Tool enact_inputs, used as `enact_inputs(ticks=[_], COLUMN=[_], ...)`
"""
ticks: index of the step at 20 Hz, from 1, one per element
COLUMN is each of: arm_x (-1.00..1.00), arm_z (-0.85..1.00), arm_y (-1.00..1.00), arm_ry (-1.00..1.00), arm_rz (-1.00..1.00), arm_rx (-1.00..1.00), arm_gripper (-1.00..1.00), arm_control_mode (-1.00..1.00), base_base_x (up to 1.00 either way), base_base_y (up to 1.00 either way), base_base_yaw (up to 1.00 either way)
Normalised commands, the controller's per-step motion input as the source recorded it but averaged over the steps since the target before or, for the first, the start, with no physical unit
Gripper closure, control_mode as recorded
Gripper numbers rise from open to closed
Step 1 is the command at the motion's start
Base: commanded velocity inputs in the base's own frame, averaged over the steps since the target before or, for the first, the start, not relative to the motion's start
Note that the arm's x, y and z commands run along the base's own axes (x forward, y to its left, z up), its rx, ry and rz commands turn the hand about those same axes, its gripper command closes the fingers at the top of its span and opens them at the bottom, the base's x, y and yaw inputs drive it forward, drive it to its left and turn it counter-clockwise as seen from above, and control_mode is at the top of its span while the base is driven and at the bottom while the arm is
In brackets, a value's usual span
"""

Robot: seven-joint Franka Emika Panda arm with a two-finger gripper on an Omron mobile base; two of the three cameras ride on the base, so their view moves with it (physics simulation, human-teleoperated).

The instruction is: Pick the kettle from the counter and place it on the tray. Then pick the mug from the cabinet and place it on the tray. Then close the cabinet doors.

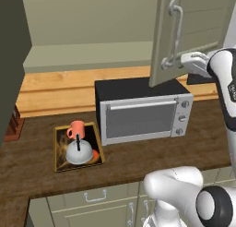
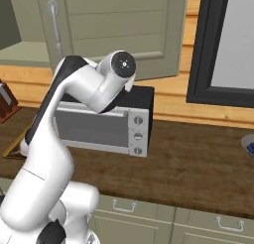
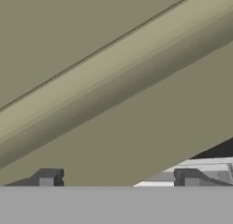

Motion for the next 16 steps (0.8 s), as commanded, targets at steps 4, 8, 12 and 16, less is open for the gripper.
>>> enact_inputs(ticks=[4,8,12,16], arm_x=[0.81,0.8,0.77,0.65], arm_z=[0.0,0.0,0.0,0.0], arm_y=[0.19,0.13,0.05,0.02], arm_ry=[0.0,0.0,0.0,0.0], arm_rz=[0.0,0.0,0.0,0.0], arm_rx=[0.0,0.0,0.0,0.0], arm_gripper=[-1.0,-1.0,-1.0,-1.0], arm_control_mode=[-1.0,-1.0,-1.0,-1.0], base_base_x=[0.0,0.0,0.0,0.0], base_base_y=[0.0,0.0,0.0,0.0], base_base_yaw=[0.0,0.0,0.0,0.0])
